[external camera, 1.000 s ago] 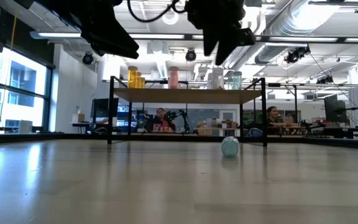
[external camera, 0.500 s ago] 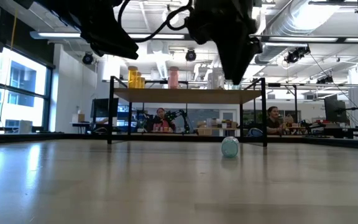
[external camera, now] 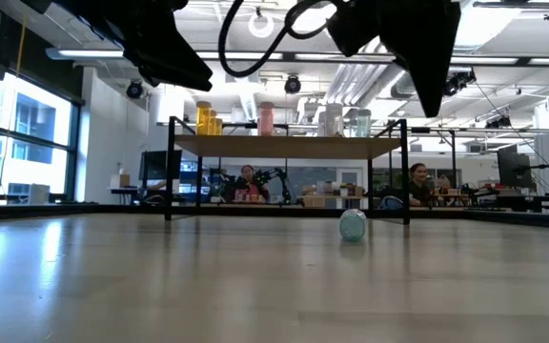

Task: Pick and place medicine bottles onto shelf by color
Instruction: Align the blue pill bottle with the other blue pill bottles on the shelf

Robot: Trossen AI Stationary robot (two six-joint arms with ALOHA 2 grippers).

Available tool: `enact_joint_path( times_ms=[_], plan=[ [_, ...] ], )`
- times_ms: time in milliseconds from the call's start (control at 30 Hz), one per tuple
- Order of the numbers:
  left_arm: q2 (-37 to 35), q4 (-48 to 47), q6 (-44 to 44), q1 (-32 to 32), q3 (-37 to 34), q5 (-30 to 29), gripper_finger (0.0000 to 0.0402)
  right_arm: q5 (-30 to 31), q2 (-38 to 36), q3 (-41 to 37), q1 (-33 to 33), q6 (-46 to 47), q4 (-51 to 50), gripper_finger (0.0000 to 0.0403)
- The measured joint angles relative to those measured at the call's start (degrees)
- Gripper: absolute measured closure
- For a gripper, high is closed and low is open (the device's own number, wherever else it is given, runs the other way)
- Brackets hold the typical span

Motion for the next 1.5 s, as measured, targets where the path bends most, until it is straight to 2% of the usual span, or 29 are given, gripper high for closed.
enact_joint_path(
  times_ms=[367, 567, 700, 933, 1100, 1400, 1500],
  plan=[
    [0.00, 0.00, -0.10, 0.00, 0.00, 0.02, 0.0195, 0.11, 0.00, 0.00, 2.06, 0.00, -3.34, 0.0233],
    [0.07, 2.68, -7.03, -0.01, 0.00, 0.17, 0.0195, 2.38, -0.96, -0.02, 2.78, -0.59, -3.39, 0.0233],
    [2.41, 6.97, -7.79, -0.77, 0.00, 0.17, 0.0195, 5.89, -4.23, -0.02, 3.16, -0.56, -3.39, 0.0233],
    [10.46, 20.44, -7.03, -1.57, 0.86, 3.00, 0.0195, 13.09, -13.75, -0.02, 3.27, 1.57, -3.42, 0.0233],
    [16.45, 20.69, -9.10, -2.06, 6.04, 3.73, 0.0195, 17.85, -19.31, -0.02, 3.67, 1.50, -3.45, 0.0233],
    [31.16, 19.19, -12.11, -4.02, 17.72, 3.39, 0.0195, 21.36, -24.59, -0.02, 3.66, 0.31, -3.42, 0.0233],
    [35.91, 16.00, -13.39, -4.24, 22.37, 3.22, 0.0195, 21.46, -24.90, -0.02, 3.49, 0.26, -3.42, 0.0233]
  ],
)
